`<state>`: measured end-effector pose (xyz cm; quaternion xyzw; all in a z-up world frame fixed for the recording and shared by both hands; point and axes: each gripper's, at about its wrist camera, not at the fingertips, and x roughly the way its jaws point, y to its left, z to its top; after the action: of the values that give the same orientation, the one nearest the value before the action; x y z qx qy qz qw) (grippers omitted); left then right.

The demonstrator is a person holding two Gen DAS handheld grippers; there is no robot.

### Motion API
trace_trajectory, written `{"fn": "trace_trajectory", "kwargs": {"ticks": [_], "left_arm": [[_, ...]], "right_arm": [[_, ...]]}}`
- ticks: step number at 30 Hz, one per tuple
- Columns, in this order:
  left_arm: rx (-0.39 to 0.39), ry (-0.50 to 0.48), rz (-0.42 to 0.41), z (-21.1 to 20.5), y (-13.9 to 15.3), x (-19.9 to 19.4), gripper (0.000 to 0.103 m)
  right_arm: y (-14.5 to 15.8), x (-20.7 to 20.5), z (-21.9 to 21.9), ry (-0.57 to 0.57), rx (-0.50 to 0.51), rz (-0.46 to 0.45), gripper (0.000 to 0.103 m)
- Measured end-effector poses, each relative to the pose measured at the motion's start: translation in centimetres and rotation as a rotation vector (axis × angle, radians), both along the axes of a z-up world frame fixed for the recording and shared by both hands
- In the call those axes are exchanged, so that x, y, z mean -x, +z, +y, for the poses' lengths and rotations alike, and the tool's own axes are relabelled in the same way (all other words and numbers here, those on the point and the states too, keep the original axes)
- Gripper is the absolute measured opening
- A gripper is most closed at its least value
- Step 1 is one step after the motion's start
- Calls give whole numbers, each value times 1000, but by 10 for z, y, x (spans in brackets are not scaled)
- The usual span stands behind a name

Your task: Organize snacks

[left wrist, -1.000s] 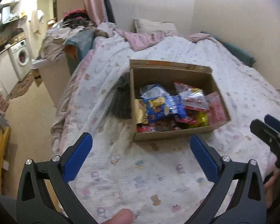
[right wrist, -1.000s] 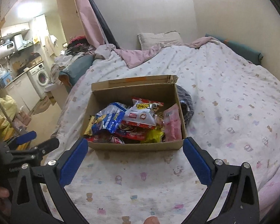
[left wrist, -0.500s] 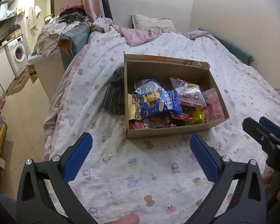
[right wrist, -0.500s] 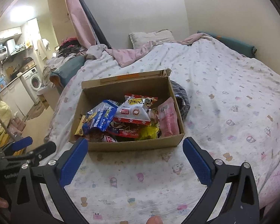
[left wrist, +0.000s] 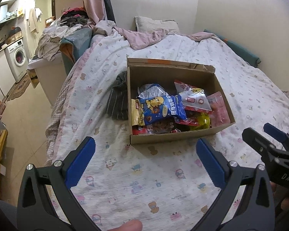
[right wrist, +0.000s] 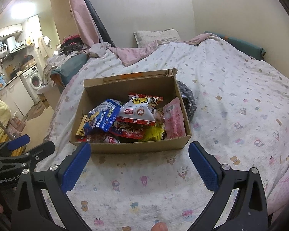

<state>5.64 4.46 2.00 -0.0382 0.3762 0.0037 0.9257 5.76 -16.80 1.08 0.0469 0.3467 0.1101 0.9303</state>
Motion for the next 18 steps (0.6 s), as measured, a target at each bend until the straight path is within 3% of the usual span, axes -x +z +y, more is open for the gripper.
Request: {"fn": "trace_trajectory", "kwargs": {"ticks": [18], "left_arm": [[-4,14,0,3,0,-1,103]], "right_arm": [[1,0,0,2,8,-10,103]]}}
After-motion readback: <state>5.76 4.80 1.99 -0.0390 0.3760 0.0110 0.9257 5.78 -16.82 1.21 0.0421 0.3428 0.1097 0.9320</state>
